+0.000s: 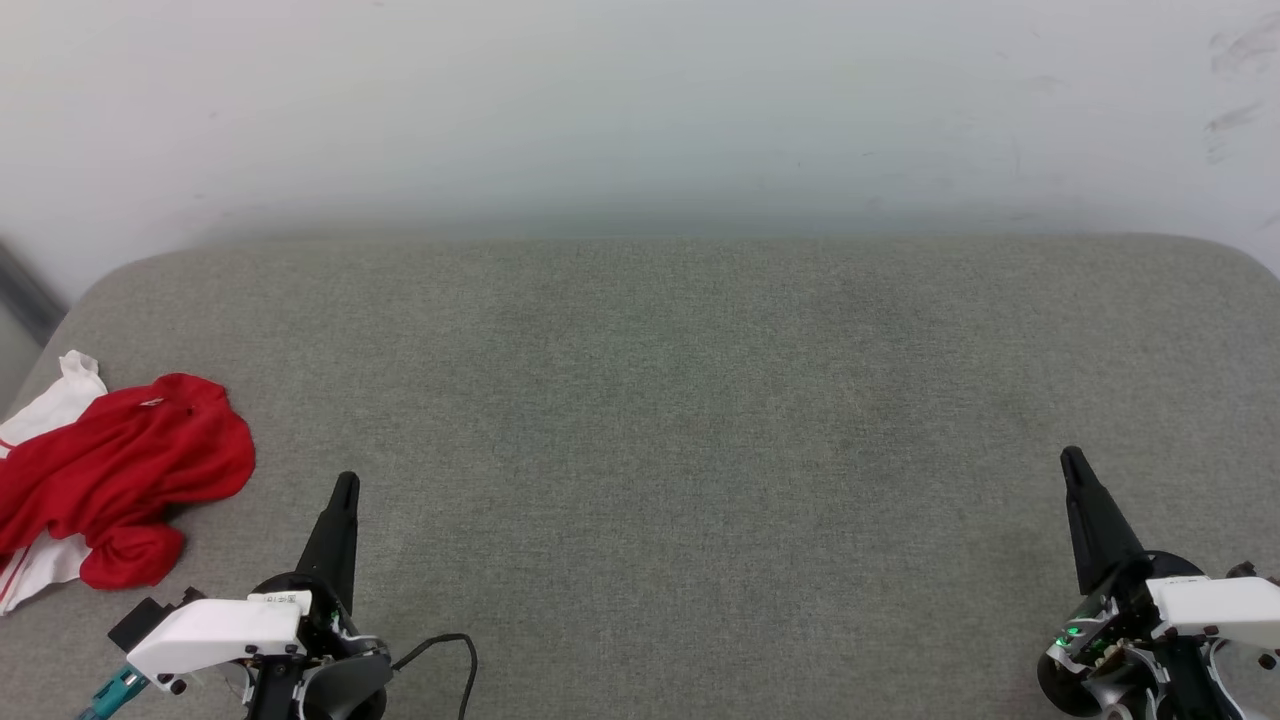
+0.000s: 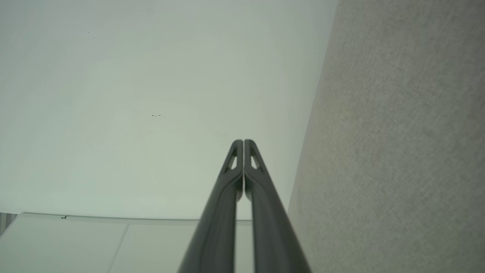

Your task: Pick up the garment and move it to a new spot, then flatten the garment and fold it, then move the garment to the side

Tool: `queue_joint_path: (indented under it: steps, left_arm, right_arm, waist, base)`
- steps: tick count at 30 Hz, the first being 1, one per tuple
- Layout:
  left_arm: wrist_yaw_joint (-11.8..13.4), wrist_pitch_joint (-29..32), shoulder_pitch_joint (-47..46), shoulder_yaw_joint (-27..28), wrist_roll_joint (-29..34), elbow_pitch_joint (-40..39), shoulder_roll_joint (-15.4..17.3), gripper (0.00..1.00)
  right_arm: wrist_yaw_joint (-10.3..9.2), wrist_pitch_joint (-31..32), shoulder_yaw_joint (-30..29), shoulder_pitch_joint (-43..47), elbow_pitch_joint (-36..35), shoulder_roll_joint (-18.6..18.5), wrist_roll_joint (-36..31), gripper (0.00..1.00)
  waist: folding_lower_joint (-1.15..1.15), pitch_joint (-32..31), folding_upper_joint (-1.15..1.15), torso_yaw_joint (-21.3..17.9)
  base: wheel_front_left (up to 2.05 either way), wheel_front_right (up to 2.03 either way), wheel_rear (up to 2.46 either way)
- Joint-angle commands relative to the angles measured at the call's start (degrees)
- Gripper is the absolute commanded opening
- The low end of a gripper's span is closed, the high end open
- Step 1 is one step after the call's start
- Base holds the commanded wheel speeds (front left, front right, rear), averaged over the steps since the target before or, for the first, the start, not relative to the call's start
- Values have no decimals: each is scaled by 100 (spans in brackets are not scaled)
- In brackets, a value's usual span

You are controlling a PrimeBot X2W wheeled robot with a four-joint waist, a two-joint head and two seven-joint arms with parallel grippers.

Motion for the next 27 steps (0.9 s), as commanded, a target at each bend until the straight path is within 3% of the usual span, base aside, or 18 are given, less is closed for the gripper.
queue_joint_path:
  steps: [1, 5, 6, 19, 27]
  left_arm:
    - [-16, 7, -44, 7, 1, -4, -7, 0]
    - [-16, 6, -44, 7, 1, -4, -7, 0]
    - [0, 0, 0, 0, 0, 0, 0, 100]
    - [2, -285, 35, -326, 136, -64, -4, 100]
    - [2, -499, 21, -503, 800, -174, 48, 100]
  right_arm:
    - [0, -5, 4, -70, 5, 18, -25, 0]
    - [0, -5, 4, -70, 5, 18, -25, 0]
    - [0, 0, 0, 0, 0, 0, 0, 100]
    - [0, -284, 186, 146, -114, -5, -184, 100]
    - [0, -497, 276, 211, -247, -38, -837, 100]
  waist:
    - [0, 0, 0, 0]
    - [0, 0, 0, 0]
    - [0, 0, 0, 0]
    - [0, -3, 0, 5]
    - [0, -6, 0, 0]
  base:
    - [0, 0, 0]
    - [0, 0, 0]
    - [0, 0, 0]
    - [0, 0, 0]
    - [0, 0, 0]
